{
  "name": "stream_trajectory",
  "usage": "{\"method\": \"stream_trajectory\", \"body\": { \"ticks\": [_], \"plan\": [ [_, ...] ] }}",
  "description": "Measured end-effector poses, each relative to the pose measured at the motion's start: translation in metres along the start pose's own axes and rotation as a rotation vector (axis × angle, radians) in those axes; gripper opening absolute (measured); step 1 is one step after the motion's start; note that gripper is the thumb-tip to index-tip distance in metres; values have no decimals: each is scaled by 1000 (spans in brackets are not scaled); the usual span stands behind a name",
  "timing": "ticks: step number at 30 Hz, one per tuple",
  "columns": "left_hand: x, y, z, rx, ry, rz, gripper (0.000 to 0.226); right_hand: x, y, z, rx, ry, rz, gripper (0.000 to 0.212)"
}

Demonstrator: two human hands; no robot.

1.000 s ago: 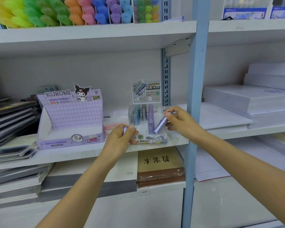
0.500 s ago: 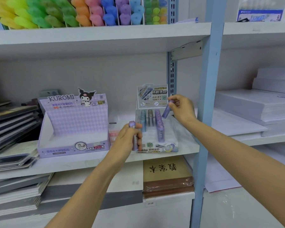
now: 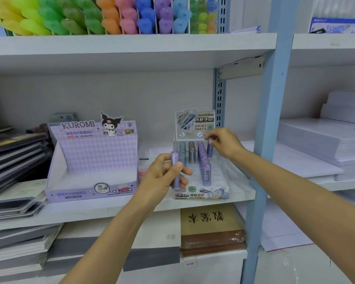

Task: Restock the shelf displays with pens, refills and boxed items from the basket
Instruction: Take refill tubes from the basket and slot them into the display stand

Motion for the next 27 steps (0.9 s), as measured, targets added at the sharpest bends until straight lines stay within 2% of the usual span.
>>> {"method": "stream_trajectory", "body": {
  "ticks": [4, 7, 10, 12, 14, 16, 18, 20, 23, 25, 27],
  "plan": [
    [1, 1, 2, -12, -3, 9, 17, -1, -3, -10, 126, 93, -67, 19],
    [1, 2, 2, -6, 2, 21, 16, -3, -7, -12, 109, 82, -148, 16],
    [1, 2, 2, -3, 3, 20, 14, -3, 1, -15, 16, 98, -98, 3],
    [1, 2, 3, 3, -1, 20, 13, -4, 3, -16, -6, 125, -53, 8],
    [1, 2, 3, 7, 0, 14, 12, -6, -7, -8, -2, 107, -83, 12],
    [2, 0, 3, 14, 6, -5, 14, -12, -27, 12, 104, 40, -188, 14],
    [3, 0, 2, 24, 14, -25, 17, -23, -44, 35, 351, -9, -220, 15],
    [3, 2, 0, 15, 18, -38, 18, -36, -47, 61, 560, -69, -79, 16],
    [3, 5, -4, -37, 27, -67, 20, -62, -34, 92, 629, -123, 203, 17],
    [2, 7, -10, -49, 61, -113, 18, -72, -27, 96, 687, -75, 274, 19],
    [1, 7, -13, -41, 75, -175, 16, -75, -26, 95, 769, -24, 267, 17]
  ]
}}
Point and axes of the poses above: each hand's wrist, its own x-axis towards the middle knuckle, its own y-axis out of the palm, z = x × y, the point moved 9 cm from there along x, towards the middle knuckle, and after that the axes turned 7 degrees about -z, right-handed, at the moved point
